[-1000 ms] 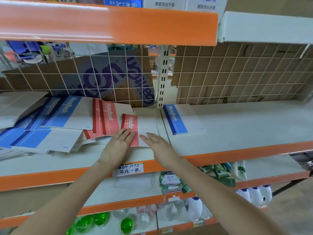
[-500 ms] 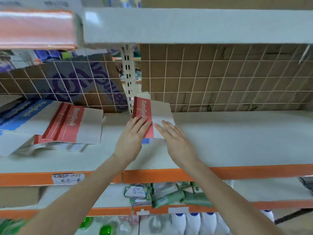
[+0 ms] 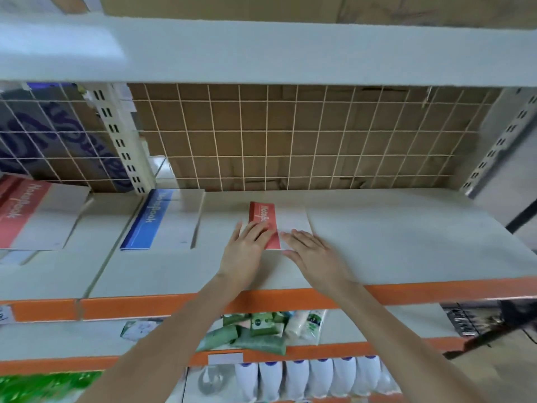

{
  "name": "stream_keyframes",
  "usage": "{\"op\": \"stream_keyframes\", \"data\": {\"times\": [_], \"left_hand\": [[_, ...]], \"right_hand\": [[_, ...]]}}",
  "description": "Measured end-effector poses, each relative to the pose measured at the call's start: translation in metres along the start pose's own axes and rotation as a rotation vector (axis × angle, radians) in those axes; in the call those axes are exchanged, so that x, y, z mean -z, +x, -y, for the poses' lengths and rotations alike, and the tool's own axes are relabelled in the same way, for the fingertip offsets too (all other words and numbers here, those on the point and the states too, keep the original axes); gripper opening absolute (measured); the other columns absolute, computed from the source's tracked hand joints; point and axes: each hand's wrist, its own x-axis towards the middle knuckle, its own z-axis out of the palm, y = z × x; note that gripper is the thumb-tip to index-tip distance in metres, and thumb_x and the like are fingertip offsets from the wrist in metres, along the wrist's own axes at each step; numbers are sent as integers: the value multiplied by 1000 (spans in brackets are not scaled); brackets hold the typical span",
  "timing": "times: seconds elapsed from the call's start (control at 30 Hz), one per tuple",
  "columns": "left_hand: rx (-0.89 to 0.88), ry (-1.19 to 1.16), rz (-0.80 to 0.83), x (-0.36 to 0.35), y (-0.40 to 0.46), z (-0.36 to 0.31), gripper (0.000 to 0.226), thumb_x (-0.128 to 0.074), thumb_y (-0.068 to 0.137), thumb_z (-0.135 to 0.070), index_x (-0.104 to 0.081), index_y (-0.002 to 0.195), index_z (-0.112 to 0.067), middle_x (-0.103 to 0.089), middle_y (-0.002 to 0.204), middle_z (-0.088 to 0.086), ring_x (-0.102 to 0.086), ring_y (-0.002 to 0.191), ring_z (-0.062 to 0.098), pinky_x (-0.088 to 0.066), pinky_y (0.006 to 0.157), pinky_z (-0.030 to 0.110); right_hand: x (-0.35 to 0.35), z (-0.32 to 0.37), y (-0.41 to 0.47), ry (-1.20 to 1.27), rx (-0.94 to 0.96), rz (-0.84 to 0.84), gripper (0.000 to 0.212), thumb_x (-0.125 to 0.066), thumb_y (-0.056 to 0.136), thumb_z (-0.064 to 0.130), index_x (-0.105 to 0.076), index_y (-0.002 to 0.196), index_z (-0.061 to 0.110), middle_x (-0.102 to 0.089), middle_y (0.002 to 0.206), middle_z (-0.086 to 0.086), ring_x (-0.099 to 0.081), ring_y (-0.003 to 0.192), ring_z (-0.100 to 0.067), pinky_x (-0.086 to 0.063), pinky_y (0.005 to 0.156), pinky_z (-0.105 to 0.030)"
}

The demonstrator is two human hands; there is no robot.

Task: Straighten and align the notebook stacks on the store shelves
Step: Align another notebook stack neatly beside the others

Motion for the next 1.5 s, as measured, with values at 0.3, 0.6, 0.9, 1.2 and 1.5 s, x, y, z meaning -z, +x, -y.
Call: {"op": "stream_keyframes", "data": {"times": [0.3,0.6,0.9,1.2,1.5], "left_hand": [[86,-172,294,-20,3,29,68,-38,91,-61,-18,149,-33,-5,158,-3,0,145,19,7,115,43],[111,-197,219,-28,11,42,54,-36,94,-55,-28,145,-37,-16,156,-9,-1,145,14,10,113,47],[203,-151,26,-33,5,36,46,-43,94,-47,-45,137,-32,-37,147,-14,-9,144,14,21,109,46],[211,-117,45,-31,6,34,46,-39,95,-47,-44,139,-31,-35,148,-13,-7,145,13,17,110,50],[226,-90,69,-31,6,32,47,-36,96,-48,-39,140,-34,-32,149,-14,-5,145,15,16,111,50]], "right_hand": [[-8,-16,17,86,-75,195,56,-33,100,46,-15,151,31,-4,160,3,0,146,-11,0,116,-29],[-17,-27,34,190,-196,107,62,-44,93,54,-24,148,34,-4,160,-1,3,146,-13,4,116,-33],[-36,-33,30,154,-258,-69,63,-43,91,58,-32,146,29,-19,156,-3,-5,146,-15,4,113,-30],[-37,-33,32,120,-261,-48,59,-35,95,54,-23,149,31,-9,160,-2,2,146,-15,4,115,-31],[-38,-33,32,114,-263,-53,60,-34,94,56,-23,149,32,-7,160,-3,4,146,-15,4,116,-32]]}}
